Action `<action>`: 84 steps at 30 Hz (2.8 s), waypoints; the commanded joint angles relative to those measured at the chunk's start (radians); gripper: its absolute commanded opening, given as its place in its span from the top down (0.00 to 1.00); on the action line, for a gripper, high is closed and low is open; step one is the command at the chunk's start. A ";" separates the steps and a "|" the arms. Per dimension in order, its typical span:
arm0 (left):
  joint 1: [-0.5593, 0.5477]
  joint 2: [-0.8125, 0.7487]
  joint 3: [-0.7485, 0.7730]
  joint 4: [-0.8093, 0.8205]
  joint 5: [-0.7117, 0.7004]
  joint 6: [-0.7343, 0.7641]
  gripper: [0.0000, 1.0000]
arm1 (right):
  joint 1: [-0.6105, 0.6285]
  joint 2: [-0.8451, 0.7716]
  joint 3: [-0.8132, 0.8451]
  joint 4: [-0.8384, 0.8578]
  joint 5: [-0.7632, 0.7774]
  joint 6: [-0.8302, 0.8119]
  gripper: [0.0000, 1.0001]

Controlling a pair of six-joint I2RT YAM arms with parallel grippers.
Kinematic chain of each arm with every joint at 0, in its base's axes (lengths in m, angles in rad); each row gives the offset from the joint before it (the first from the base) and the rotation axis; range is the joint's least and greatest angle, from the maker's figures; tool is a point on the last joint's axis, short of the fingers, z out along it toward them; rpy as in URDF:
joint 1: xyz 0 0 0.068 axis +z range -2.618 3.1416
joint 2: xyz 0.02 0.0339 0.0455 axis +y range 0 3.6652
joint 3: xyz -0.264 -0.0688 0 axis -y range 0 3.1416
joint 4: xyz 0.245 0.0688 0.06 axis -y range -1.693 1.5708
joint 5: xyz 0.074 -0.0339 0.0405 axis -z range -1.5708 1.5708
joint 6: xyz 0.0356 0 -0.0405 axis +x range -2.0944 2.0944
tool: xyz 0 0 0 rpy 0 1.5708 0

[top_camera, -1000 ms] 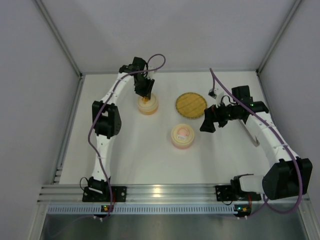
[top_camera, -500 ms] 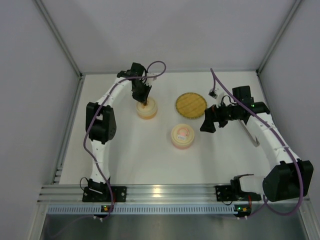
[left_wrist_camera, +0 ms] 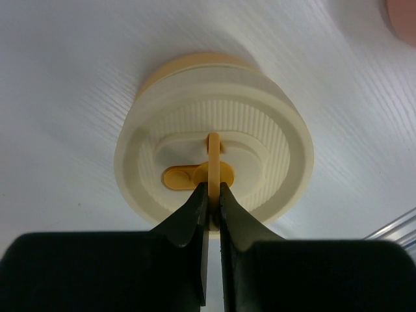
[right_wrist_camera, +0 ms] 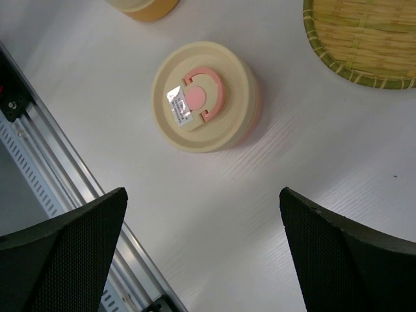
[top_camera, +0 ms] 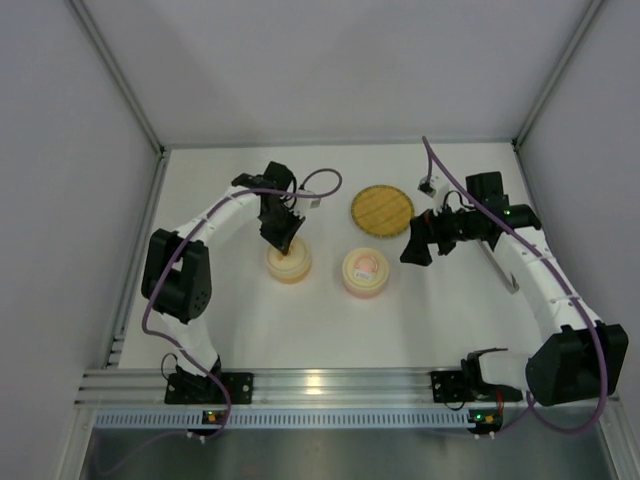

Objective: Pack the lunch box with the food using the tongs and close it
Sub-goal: Close the box lid on the packing box.

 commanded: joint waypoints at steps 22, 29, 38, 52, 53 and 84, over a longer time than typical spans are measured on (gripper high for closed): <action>-0.074 -0.176 -0.057 -0.059 -0.128 -0.086 1.00 | -0.018 -0.074 -0.007 0.047 -0.033 0.019 0.01; -0.074 -0.184 -0.084 -0.049 -0.111 -0.086 1.00 | -0.018 -0.061 -0.003 0.056 -0.040 0.020 0.01; -0.088 -0.179 -0.147 -0.008 -0.131 -0.090 1.00 | -0.018 -0.058 -0.001 0.054 -0.041 0.019 0.01; -0.205 -0.216 -0.296 0.126 -0.353 -0.153 1.00 | -0.019 -0.060 -0.007 0.059 -0.038 0.022 0.01; -0.206 -0.219 -0.297 0.127 -0.376 -0.155 1.00 | -0.018 -0.058 -0.007 0.059 -0.038 0.022 0.01; -0.300 -0.259 -0.228 0.027 -0.248 -0.172 0.48 | -0.018 -0.074 -0.044 0.067 -0.058 0.017 0.01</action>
